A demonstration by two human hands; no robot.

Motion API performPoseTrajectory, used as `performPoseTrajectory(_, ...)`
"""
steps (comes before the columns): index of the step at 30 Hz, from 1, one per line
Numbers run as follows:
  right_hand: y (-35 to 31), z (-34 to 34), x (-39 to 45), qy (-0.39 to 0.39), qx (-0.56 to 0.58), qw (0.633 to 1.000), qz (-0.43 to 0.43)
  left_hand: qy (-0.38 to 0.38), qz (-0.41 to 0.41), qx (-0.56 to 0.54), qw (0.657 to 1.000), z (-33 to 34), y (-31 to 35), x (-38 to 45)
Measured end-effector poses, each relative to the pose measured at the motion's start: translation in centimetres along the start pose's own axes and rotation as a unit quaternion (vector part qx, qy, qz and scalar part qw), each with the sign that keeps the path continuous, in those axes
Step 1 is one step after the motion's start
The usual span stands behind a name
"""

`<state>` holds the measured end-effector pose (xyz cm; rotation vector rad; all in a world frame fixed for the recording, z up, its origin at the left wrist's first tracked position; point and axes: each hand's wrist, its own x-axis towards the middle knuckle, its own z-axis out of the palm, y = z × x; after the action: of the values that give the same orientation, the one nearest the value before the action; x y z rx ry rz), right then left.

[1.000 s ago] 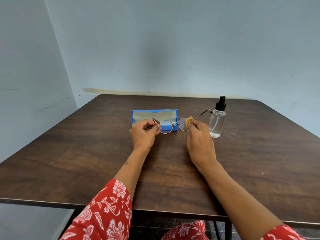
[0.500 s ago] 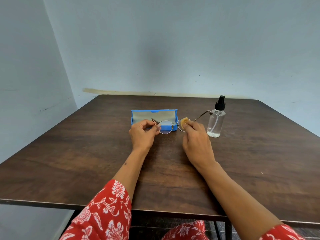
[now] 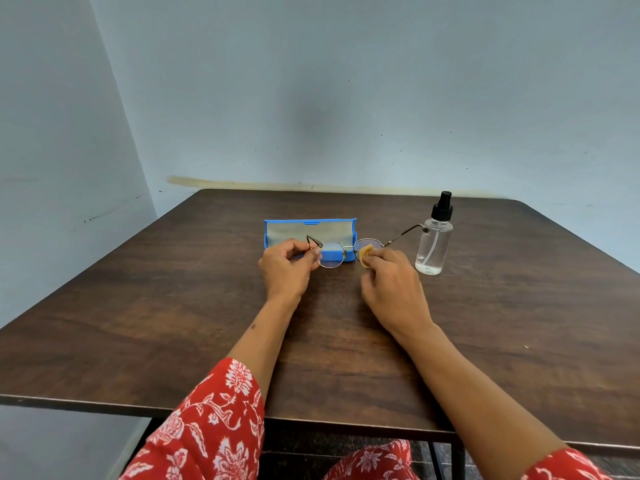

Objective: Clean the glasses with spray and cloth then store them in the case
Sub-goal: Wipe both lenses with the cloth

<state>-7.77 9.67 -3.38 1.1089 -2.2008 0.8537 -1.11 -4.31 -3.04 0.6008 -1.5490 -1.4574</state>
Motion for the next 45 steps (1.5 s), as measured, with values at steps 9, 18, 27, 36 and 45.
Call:
performPoseTrajectory(9,0.4,-0.7,0.0,0.040,0.004,0.993,0.110,0.047,-0.028,-0.022,0.998,-0.1,0.3,-0.1)
performPoseTrajectory(18,1.6,-0.5,0.7,0.120,0.170,0.964,0.168,0.020,-0.011,-0.009,1.000,-0.1,0.4,-0.2)
performPoseTrajectory(27,1.7,-1.3,0.7,0.119,0.241,0.949,0.167,0.009,-0.041,-0.054,0.998,-0.3,0.5,0.1)
performPoseTrajectory(36,1.8,-2.0,0.8,0.124,0.358,0.881,0.284,-0.042,-0.078,-0.121,0.989,-0.5,1.0,-0.3)
performPoseTrajectory(45,2.8,-1.5,1.0,0.128,0.480,0.793,0.352,-0.138,-0.143,-0.164,0.966,-0.8,2.4,-0.7)
